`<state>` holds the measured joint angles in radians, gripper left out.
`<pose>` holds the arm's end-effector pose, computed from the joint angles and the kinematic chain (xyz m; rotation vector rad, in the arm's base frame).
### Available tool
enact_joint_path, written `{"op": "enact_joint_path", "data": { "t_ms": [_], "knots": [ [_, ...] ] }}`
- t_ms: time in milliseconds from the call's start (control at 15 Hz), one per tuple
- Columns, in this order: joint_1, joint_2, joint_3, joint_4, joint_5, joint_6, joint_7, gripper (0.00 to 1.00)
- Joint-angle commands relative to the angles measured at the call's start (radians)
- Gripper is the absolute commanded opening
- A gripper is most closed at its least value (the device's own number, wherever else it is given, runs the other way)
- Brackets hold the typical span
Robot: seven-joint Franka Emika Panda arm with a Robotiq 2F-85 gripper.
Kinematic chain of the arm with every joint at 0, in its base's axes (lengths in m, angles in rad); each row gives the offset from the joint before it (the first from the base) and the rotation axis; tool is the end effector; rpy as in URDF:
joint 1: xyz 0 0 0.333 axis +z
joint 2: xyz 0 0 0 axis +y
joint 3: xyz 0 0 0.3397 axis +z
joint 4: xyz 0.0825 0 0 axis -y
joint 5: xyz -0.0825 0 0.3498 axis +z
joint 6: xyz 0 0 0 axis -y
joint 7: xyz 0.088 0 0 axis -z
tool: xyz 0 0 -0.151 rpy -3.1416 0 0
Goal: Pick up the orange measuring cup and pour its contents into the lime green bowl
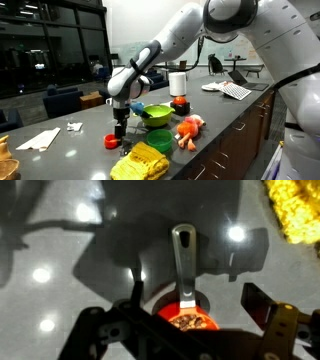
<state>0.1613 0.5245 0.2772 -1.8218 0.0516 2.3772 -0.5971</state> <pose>0.5869 0.2629 0.2633 -2.6355 -1.3723 -0.0919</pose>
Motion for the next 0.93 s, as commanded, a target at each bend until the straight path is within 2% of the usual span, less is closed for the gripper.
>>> {"op": "enact_joint_path", "data": {
  "t_ms": [0,200,333,467,867],
  "knots": [
    [-0.005,0.039,0.005,0.051,-0.015,-0.014,0.009,1.00],
    [-0.005,0.063,0.004,0.070,-0.017,-0.016,0.013,1.00],
    [-0.001,0.071,0.001,0.080,-0.025,-0.021,0.020,0.73],
    [0.001,0.072,-0.003,0.090,-0.033,-0.027,0.023,0.62],
    [0.008,0.069,-0.010,0.109,-0.043,-0.051,0.035,0.13]
  ]
}}
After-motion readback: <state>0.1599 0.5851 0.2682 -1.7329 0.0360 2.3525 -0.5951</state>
